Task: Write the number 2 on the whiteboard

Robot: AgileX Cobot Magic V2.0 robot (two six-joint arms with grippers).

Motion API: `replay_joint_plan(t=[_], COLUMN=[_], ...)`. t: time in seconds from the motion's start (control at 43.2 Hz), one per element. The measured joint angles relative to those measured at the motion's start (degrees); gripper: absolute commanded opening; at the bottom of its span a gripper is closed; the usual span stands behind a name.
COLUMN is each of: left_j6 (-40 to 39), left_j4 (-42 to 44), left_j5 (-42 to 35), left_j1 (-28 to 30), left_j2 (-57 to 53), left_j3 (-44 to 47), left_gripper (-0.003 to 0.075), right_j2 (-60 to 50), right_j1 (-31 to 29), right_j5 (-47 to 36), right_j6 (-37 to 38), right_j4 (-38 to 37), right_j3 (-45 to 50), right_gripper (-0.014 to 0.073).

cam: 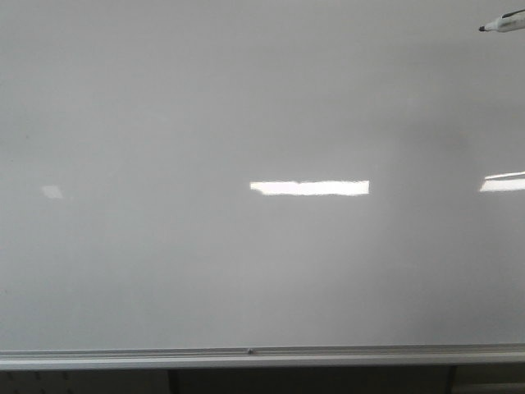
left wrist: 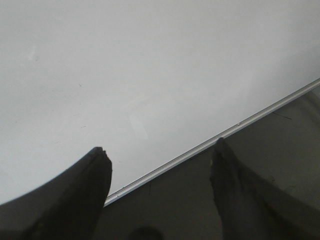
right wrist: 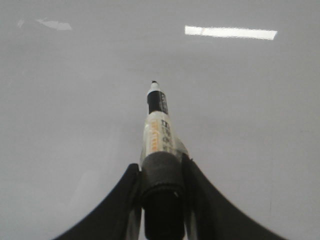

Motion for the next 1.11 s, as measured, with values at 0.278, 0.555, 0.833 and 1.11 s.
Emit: replay_joint_plan(t=[0.278,0.555,0.833,1.11], left_j6=[0.0,0.0,0.0,0.0], left_j4=[0.0,0.0,0.0,0.0], left_j5=[0.0,0.0,0.0,0.0], left_j1=[0.0,0.0,0.0,0.0], left_j2=[0.0,0.0,0.0,0.0], left_j3=[0.0,0.0,0.0,0.0], left_gripper=[0.0426,0.0426,0.0426,0.0426], right_j2=[4.39,9.85,13.31,17.35], right_j1=[4.19,5.08,7.29,7.64], right_j5=[-7.34,-12.59,-16.59,-21.81], right_j6=[-0.31,-0.36,-0.36,-0.36], right_j4=[-1.65,-2.13,-3.93,-4.43], right_j3=[0.0,0.0,0.0,0.0], right_gripper=[0.0027,0.0027,0.0027,0.0027])
